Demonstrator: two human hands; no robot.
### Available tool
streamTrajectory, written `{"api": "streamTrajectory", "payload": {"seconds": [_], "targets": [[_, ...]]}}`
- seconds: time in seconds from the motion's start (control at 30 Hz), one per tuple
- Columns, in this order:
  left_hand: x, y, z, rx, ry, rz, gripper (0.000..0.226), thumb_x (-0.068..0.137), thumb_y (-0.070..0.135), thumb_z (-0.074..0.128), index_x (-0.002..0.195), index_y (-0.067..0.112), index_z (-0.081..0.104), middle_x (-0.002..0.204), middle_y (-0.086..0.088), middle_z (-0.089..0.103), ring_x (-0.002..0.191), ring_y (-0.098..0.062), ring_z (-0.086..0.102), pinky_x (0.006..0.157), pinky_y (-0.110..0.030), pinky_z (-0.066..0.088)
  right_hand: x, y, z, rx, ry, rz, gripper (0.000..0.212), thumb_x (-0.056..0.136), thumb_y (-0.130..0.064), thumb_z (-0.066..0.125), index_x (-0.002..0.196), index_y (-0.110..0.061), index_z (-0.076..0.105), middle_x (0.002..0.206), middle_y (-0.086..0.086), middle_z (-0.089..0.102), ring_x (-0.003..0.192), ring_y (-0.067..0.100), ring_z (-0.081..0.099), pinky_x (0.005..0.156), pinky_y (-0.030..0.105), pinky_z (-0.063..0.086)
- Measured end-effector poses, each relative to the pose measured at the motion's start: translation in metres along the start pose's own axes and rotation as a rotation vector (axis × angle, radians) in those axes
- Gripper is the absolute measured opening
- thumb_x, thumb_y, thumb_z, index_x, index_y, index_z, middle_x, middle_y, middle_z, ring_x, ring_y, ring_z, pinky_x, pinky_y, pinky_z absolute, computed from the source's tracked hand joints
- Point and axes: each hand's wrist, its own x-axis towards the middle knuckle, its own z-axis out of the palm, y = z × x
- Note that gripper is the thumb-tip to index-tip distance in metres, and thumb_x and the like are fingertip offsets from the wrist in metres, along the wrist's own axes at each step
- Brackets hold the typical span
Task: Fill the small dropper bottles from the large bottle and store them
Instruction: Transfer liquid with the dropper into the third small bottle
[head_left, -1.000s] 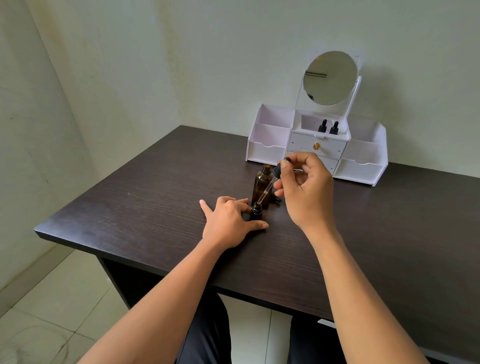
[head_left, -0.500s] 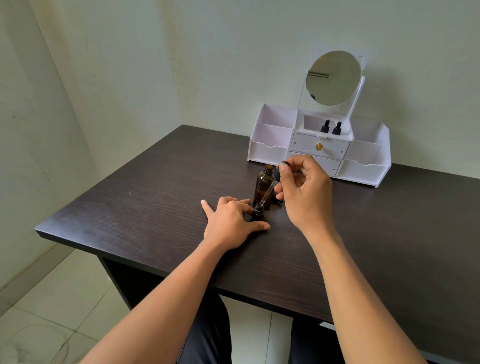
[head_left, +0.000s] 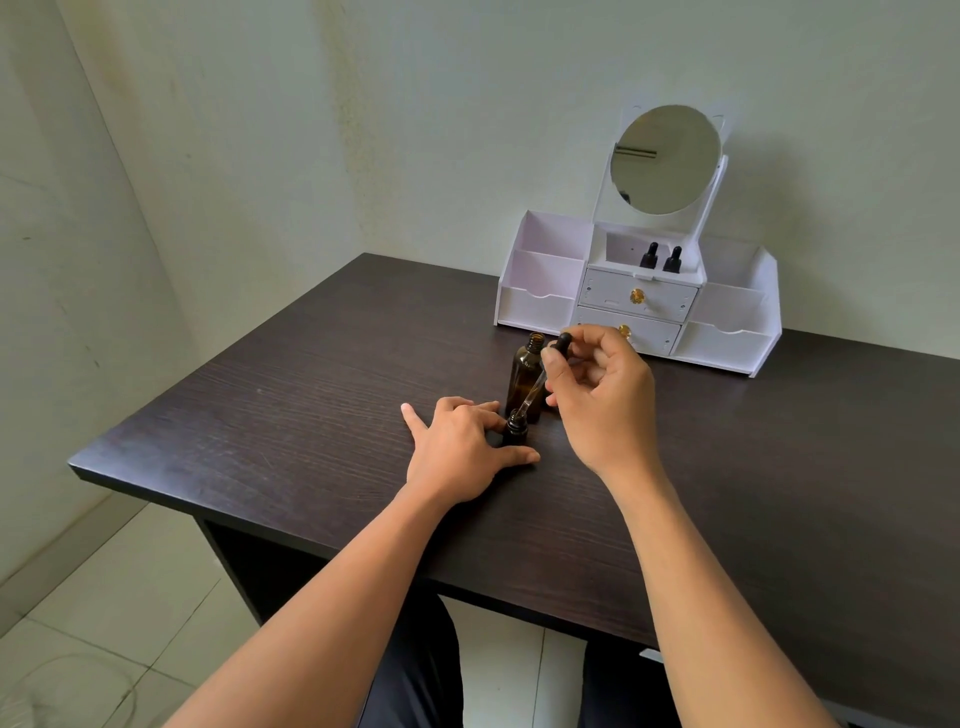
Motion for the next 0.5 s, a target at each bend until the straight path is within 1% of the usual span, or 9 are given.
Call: {"api": "streamTrajectory", "payload": {"seconds": [0.07, 0.17, 0.3, 0.43, 0.5], "targets": [[0.0002, 0.0003, -0.0001, 0.004, 0.001, 0.002, 0.064, 0.075, 0.075, 0.063, 0.12, 0.031, 0.069, 0.147, 0.015, 0.049, 0.144, -0.012, 0.024, 0.111, -0.072, -0.011, 0.0008, 0.001, 0.0001, -0.013, -0.01, -0.002, 0.014, 0.09, -0.018, 0.071, 0.101, -0.021, 0.062, 0.089, -0.002, 0.067, 0.075, 0.019, 0.071, 0.063, 0.041, 0.062], [0.0003, 0.001, 0.0003, -0.005, 0.003, 0.003, 0.063, 0.075, 0.074, 0.063, 0.12, 0.032, 0.069, 0.147, 0.015, 0.049, 0.143, -0.012, 0.024, 0.111, -0.071, -0.012, 0.0011, -0.0005, 0.0004, -0.002, -0.014, -0.009, 0.011, 0.09, -0.014, 0.071, 0.095, -0.019, 0.062, 0.082, -0.001, 0.066, 0.068, 0.018, 0.069, 0.055, 0.033, 0.059], [0.0008, -0.0001, 0.0007, -0.013, -0.001, 0.005, 0.063, 0.074, 0.075, 0.063, 0.12, 0.032, 0.069, 0.147, 0.015, 0.05, 0.144, -0.012, 0.024, 0.111, -0.071, -0.012, 0.0014, -0.0008, 0.0011, -0.003, -0.012, 0.006, 0.016, 0.089, -0.017, 0.073, 0.103, -0.019, 0.064, 0.09, 0.0, 0.067, 0.074, 0.02, 0.071, 0.058, 0.031, 0.06], [0.0004, 0.0006, 0.0006, -0.008, -0.004, 0.002, 0.063, 0.075, 0.074, 0.063, 0.121, 0.032, 0.069, 0.147, 0.016, 0.049, 0.144, -0.012, 0.023, 0.111, -0.071, -0.012, 0.001, -0.0005, 0.0005, -0.001, -0.011, -0.01, 0.011, 0.091, -0.014, 0.071, 0.097, -0.018, 0.063, 0.083, 0.0, 0.067, 0.067, 0.018, 0.069, 0.056, 0.029, 0.059], [0.0005, 0.0005, 0.0007, -0.007, -0.005, 0.002, 0.063, 0.075, 0.075, 0.063, 0.121, 0.032, 0.069, 0.147, 0.016, 0.049, 0.143, -0.012, 0.023, 0.111, -0.071, -0.012, 0.0005, 0.0, 0.0005, 0.003, -0.013, -0.007, 0.012, 0.091, -0.015, 0.071, 0.1, -0.018, 0.064, 0.086, 0.001, 0.067, 0.069, 0.017, 0.07, 0.056, 0.028, 0.059]]}}
